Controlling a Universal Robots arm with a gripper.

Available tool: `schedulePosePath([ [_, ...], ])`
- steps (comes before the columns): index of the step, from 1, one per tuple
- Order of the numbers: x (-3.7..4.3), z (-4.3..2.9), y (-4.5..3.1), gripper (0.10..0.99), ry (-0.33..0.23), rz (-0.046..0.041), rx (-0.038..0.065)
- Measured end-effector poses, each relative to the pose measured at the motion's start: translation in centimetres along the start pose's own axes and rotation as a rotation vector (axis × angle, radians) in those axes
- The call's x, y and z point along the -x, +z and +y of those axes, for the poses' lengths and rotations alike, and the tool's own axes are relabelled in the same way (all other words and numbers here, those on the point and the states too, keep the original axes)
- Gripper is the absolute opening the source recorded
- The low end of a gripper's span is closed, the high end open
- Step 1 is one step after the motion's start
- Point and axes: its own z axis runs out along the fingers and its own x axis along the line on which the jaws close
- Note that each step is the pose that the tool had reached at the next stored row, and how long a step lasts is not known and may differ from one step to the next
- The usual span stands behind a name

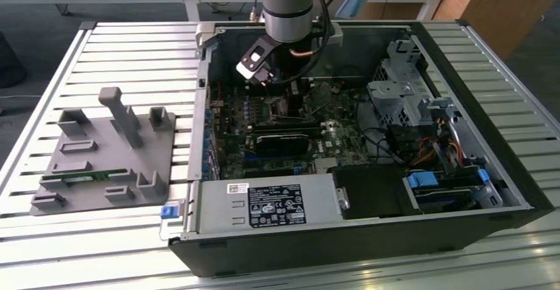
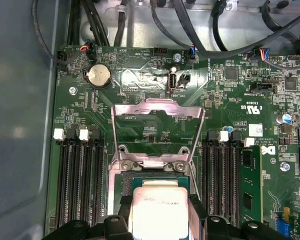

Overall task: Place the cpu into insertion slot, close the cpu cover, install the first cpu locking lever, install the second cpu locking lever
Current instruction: 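Place the cpu into insertion slot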

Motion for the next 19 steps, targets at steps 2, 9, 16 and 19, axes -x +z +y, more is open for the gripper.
schedulePosePath([
  [2,-0.11,-0.01,0.08,0.525,0.001,-0.0001,0.000],
  [9,-0.40,-0.04,0.46,0.525,0.004,-0.0004,0.000],
  [16,-0.45,-0.11,0.89,0.525,0.005,-0.0005,0.000],
  [19,-0.45,-0.13,1.01,0.525,0.005,-0.0007,0.000],
])
